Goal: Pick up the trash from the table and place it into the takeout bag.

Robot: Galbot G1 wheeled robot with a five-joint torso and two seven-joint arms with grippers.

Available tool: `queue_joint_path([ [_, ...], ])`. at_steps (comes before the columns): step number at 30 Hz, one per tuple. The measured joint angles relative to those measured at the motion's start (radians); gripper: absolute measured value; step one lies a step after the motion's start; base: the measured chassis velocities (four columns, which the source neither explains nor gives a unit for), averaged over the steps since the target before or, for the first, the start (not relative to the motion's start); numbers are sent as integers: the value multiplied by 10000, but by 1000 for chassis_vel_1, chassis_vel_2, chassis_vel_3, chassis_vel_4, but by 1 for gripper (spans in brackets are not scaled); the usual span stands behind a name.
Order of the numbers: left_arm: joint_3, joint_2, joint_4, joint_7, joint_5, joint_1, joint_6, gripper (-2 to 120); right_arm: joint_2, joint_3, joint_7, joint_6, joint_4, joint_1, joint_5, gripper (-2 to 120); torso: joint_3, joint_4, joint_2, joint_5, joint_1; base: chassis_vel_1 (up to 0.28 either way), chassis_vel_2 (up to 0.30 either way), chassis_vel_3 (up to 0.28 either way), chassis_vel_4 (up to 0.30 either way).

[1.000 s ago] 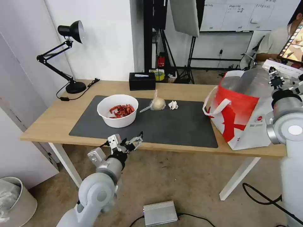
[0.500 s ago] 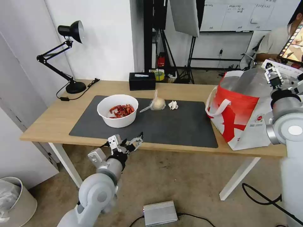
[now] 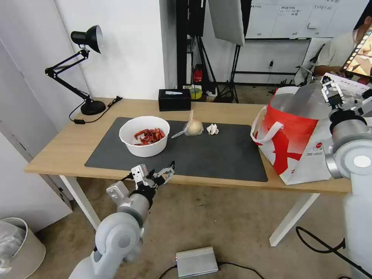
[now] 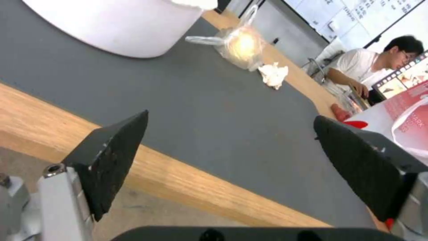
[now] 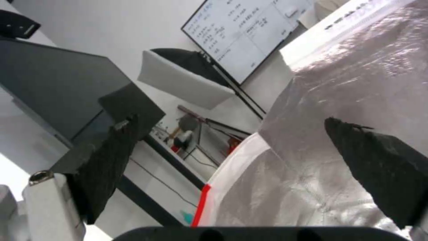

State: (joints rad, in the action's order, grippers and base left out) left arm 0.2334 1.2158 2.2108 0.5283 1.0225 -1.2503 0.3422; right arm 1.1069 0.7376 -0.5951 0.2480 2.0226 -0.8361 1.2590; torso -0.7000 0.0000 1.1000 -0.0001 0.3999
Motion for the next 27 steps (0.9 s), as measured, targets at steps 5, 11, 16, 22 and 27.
queue_joint_path([
  [5, 64, -25, 34, 0, 20, -14, 1, 100, 28, -32, 459, -66, 23, -37, -91, 100, 0, 0, 0, 0, 0, 0, 0, 0, 0],
  [11, 120, -54, 86, -1, 38, -20, 0, 100, 13, -135, 1560, -95, 242, -298, -582, 100, 0, 0, -1, 1, 0, 0, 0, 0, 0],
  [16, 152, -79, 153, -9, 50, -37, 1, 100, -52, -210, 2698, 167, 599, -627, -643, 100, 0, 0, 0, 1, 0, 0, 0, 0, 0],
  [22, 305, -98, 226, -212, 50, -214, -15, 100, -262, -246, 4444, 1025, 1107, -1341, -707, 100, 0, -1, 0, 0, 0, 0, 0, 0, 0],
  [27, 377, -81, 231, -331, 0, -360, -203, 100, -411, -198, 5108, 1854, 1316, -1747, -736, 100, 1, 0, 0, 0, 0, 0, 0, 0, 0],
])
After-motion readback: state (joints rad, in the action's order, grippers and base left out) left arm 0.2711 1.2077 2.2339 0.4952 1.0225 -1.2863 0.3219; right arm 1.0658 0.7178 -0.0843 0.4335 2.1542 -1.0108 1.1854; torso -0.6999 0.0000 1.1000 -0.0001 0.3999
